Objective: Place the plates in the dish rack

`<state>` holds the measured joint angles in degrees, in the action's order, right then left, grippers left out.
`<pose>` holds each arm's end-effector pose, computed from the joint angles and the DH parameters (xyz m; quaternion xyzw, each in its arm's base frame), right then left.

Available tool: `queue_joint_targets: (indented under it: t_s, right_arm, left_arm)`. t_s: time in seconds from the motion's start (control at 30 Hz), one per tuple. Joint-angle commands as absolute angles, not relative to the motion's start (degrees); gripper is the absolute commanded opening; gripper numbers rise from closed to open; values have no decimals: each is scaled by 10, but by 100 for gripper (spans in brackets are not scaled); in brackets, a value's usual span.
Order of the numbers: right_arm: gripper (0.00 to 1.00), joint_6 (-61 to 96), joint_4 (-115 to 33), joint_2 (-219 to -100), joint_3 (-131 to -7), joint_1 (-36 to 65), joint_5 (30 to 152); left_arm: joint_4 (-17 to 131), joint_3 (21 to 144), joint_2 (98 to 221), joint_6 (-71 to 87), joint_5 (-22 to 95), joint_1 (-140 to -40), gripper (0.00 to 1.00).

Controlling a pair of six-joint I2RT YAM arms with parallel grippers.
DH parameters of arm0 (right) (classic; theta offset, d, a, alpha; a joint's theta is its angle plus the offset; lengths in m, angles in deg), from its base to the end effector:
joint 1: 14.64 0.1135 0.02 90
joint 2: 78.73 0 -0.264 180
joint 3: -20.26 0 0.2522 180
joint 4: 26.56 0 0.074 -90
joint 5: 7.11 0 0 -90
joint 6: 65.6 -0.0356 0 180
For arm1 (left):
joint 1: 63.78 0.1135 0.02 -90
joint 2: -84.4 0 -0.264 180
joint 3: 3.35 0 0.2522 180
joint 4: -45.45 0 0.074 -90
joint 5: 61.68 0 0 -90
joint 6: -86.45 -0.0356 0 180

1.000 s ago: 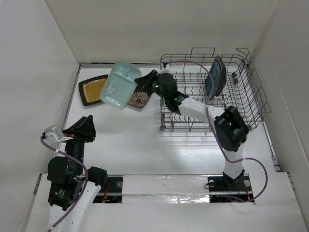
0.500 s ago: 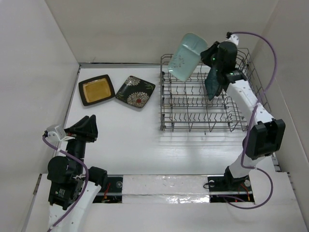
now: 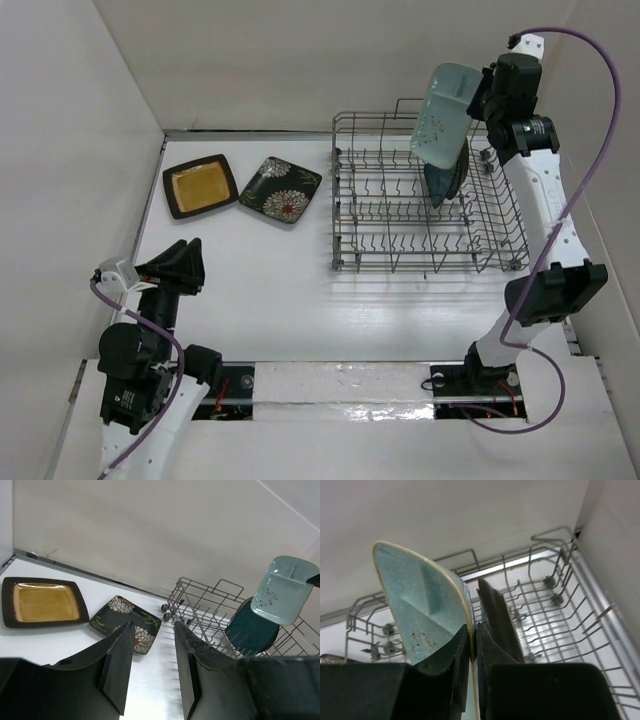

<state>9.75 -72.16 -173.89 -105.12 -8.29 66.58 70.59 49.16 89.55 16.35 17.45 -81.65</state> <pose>0.3648 0.0305 0.4747 0.1427 0.7790 -0.0016 0.6105 0.0294 -0.0024 0.3639 -0.0884 0.5536 -0.2175 0.7990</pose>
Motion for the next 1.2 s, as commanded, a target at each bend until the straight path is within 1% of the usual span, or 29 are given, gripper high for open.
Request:
queue_joint_targets:
  t_s: [0.0, 0.13, 0.4, 0.57, 0.73, 1.0, 1.17]
  right_arm:
    - [0, 159, -709, -1761, -1146, -74, 611]
    - [0, 175, -751, -1780, -1169, -58, 587]
    - [0, 202, -815, -1802, -1176, -39, 545]
    - [0, 209, -822, -1792, -1149, -28, 518]
    - [0, 224, -854, -1815, -1179, -16, 477]
    - [0, 237, -898, -1905, -1252, 12, 419]
    - [0, 254, -911, -1946, -1278, 18, 383]
  left_arm:
    - [675, 489, 901, 155, 185, -814, 34]
    - [673, 489, 901, 154, 186, -814, 34]
    - [676, 489, 890, 153, 181, -814, 35]
    - [673, 490, 883, 155, 180, -819, 35]
    - [676, 489, 874, 157, 182, -824, 35]
    - [678, 487, 861, 158, 180, -835, 35]
    - [680, 488, 853, 158, 174, -835, 36]
